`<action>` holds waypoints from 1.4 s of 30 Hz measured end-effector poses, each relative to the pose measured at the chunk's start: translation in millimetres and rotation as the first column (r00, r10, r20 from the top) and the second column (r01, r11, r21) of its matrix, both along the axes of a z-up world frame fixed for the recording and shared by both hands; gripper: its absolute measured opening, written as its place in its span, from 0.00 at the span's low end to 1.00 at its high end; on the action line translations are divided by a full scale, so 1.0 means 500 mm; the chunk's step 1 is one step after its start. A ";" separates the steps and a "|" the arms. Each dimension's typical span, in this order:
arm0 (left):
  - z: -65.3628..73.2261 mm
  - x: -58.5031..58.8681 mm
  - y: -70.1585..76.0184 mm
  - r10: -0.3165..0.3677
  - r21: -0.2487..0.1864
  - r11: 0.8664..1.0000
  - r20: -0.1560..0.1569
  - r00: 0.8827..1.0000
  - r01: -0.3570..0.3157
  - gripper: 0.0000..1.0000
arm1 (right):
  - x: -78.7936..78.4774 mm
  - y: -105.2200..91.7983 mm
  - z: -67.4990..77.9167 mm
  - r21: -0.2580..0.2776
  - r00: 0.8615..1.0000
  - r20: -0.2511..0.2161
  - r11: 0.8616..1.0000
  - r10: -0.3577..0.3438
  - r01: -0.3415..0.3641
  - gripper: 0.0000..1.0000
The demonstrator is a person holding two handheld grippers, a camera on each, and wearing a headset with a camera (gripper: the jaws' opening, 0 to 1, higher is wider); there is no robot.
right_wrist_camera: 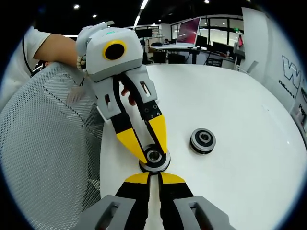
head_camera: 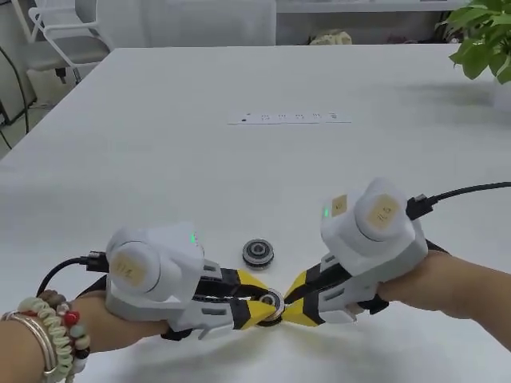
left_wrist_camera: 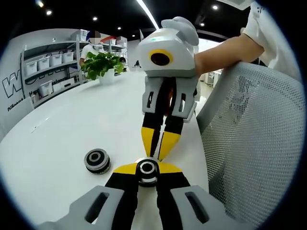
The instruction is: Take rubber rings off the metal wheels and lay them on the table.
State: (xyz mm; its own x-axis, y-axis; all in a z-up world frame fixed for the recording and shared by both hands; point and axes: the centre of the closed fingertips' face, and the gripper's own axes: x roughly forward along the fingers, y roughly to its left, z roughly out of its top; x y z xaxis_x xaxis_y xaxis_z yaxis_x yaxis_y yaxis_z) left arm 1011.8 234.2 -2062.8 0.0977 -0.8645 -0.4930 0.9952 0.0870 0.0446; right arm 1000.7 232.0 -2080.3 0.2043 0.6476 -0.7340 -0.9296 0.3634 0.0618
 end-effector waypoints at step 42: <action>0.000 0.005 0.001 0.009 0.001 1.000 0.003 1.000 -0.009 0.08 | 0.010 0.040 -0.016 -0.007 0.998 0.067 1.000 0.004 -0.004 0.31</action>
